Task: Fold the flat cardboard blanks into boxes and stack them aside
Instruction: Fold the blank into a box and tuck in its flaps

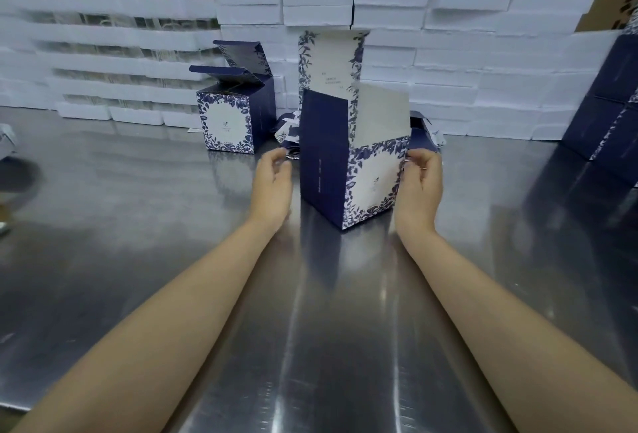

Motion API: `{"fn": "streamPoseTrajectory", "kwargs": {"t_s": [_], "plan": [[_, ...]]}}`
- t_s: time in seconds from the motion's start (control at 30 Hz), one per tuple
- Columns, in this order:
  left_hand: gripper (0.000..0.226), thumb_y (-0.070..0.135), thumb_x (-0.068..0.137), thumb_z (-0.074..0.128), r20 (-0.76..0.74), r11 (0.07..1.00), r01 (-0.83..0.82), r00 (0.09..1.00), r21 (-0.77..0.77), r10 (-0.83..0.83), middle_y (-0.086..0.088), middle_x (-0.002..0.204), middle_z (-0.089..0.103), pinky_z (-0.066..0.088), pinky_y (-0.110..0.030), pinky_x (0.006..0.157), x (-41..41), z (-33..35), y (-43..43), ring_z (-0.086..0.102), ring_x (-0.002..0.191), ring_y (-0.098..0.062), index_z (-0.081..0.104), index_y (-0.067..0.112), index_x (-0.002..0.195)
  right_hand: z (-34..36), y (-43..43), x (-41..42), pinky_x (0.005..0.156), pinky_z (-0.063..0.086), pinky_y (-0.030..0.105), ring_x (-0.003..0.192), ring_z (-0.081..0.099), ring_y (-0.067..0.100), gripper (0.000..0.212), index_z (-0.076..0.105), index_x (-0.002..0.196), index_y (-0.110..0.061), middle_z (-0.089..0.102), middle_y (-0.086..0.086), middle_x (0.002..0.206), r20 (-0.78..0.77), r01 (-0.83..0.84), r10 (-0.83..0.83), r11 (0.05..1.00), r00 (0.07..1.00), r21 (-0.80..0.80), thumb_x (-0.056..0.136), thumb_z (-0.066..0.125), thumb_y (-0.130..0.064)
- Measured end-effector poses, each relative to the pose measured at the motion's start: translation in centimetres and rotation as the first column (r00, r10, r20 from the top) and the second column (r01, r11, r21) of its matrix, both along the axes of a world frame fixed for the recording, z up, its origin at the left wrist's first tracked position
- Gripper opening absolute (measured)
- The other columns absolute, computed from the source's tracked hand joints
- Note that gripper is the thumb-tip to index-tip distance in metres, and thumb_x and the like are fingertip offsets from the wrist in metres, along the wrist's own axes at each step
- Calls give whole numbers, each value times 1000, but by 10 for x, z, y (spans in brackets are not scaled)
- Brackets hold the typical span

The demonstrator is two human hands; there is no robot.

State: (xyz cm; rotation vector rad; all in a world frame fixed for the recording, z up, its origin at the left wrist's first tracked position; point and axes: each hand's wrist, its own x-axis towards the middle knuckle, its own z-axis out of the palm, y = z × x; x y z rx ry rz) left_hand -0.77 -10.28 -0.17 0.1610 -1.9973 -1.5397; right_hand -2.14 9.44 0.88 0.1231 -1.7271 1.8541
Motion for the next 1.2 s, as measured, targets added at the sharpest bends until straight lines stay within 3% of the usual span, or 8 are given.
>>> {"fn": "streamPoseTrajectory", "kwargs": {"t_s": [0.1, 0.23, 0.37, 0.47, 0.63, 0.9, 1.03, 1.2], "plan": [[23, 19, 103, 39, 0, 983, 179, 984, -43, -180, 14, 116, 52, 36, -38, 111, 3, 2, 8, 49, 122, -14, 55, 33, 112, 2, -2, -1, 98, 41, 30, 113, 52, 13, 29, 50, 127, -20, 54, 0, 123, 16, -143, 144, 990, 990, -17, 101, 40, -15], [40, 17, 103, 42, -42, 982, 96, 994, -164, -104, -2, 148, 34, 24, -19, 113, 4, 1, 12, 34, 134, -13, 38, 15, 143, 5, 1, 4, 82, 43, 37, 89, 52, 25, 39, 47, 131, -29, 56, 1, 100, -87, -163, 172, 981, 981, 103, 93, 39, -28], [44, 12, 100, 46, -226, 995, -72, 972, -68, 55, -2, 140, 34, 34, -18, 108, 12, 13, 10, 40, 127, -7, 37, 9, 143, 13, 5, 0, 77, 35, 32, 73, 40, 12, 41, 45, 132, -34, 43, -7, 88, -79, -210, 218, 973, 973, 99, 91, 43, -28], [50, 36, 101, 37, -227, 979, 206, 953, -6, -202, 15, 145, 39, 26, -14, 112, 20, 19, 19, 34, 130, 13, 33, 22, 148, 20, 7, 2, 87, 38, 21, 87, 47, 0, 35, 55, 123, -27, 44, 0, 101, -132, -201, 250, 931, 959, 305, 91, 41, -23], [54, 42, 98, 42, -227, 952, 183, 944, -245, -240, 12, 152, 32, 27, -46, 116, 19, 11, 24, 27, 143, -9, 26, 33, 148, 41, -1, 5, 104, 30, 15, 121, 44, 2, 19, 64, 91, -18, 46, -2, 125, -24, -264, 274, 945, 962, 192, 98, 46, -14], [33, 29, 91, 44, -307, 853, 39, 924, -520, -229, 18, 123, 56, 45, -35, 96, 23, 24, 15, 51, 116, -6, 57, 21, 120, 69, 6, 0, 75, 53, 33, 75, 62, 7, 49, 50, 125, -22, 58, -10, 99, 263, -337, 310, 939, 913, 64, 83, 48, 4], [39, 37, 89, 44, -239, 926, -98, 971, -365, 9, 15, 73, 70, 50, -30, 73, 21, 62, 23, 62, 72, 1, 69, 12, 72, 83, 10, -3, 49, 47, 18, 49, 59, -4, 49, 49, 115, -25, 56, -20, 84, 388, -388, 320, 915, 864, 108, 81, 42, 9], [24, 29, 78, 68, 71, 876, -95, 987, -473, 145, -1, 70, 70, 50, -33, 72, 7, 105, 27, 65, 77, -22, 63, 17, 58, 86, 6, -8, 54, 44, 21, 99, 62, 20, 62, 59, 126, -10, 61, 0, 121, 378, -310, 253, 945, 891, 100, 74, 45, 19]]}}
